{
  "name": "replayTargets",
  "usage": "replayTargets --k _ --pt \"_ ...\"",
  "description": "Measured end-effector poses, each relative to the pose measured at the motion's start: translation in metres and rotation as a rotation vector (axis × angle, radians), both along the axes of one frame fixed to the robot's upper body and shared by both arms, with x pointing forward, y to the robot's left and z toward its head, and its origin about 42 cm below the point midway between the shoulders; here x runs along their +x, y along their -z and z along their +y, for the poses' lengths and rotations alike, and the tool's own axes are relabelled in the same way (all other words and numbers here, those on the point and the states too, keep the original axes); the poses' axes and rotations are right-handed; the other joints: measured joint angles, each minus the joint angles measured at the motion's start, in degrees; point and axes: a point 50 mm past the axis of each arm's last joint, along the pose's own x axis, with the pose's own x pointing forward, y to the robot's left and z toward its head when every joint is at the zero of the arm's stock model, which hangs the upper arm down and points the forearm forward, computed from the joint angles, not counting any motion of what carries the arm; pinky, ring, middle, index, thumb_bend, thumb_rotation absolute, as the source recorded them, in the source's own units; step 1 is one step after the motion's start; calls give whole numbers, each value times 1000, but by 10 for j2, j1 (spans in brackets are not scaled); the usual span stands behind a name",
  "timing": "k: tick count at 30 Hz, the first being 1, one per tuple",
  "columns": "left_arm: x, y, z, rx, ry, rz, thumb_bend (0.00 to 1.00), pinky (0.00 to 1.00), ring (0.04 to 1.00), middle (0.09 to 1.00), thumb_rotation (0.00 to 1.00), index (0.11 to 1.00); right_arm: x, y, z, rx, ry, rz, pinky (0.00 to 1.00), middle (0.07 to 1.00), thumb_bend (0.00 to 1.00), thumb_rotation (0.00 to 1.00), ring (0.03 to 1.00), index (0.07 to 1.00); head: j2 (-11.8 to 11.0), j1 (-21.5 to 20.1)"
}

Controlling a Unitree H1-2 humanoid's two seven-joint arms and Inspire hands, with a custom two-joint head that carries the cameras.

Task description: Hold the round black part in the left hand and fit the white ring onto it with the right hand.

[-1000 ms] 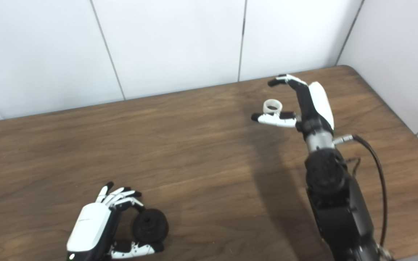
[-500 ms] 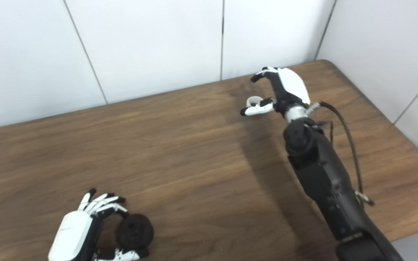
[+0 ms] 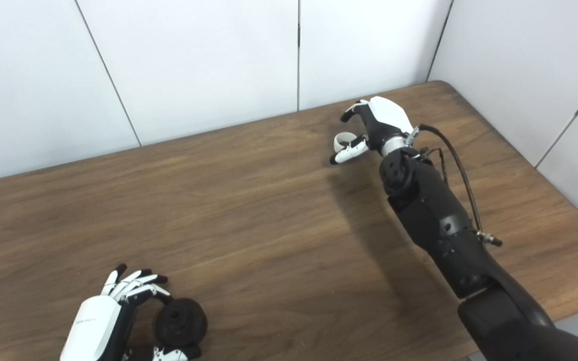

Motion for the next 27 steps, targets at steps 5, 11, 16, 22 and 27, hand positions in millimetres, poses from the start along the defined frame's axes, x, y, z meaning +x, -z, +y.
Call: replayTargets --k 5,11,16,22,27 --pt "0 0 0 0 2 -2 521 1000 864 768 60 485 6 4 -2 -11 12 27 1000 918 854 215 972 710 0 2" --pt "0 0 0 -1 1 -2 521 1000 864 767 60 485 10 6 -5 -20 25 53 1000 911 846 227 974 698 0 1" --pt "-1 0 1 -1 1 -2 521 1000 865 767 60 485 13 5 -7 -24 32 60 1000 901 845 232 971 687 0 2" --pt "-2 0 1 -1 -1 1 521 1000 860 764 59 485 14 5 -7 -23 31 61 1000 893 830 231 970 674 2 2" --pt "-2 0 1 -1 -2 2 521 1000 862 765 60 486 15 5 -6 -22 29 62 1000 887 822 222 966 644 2 2"
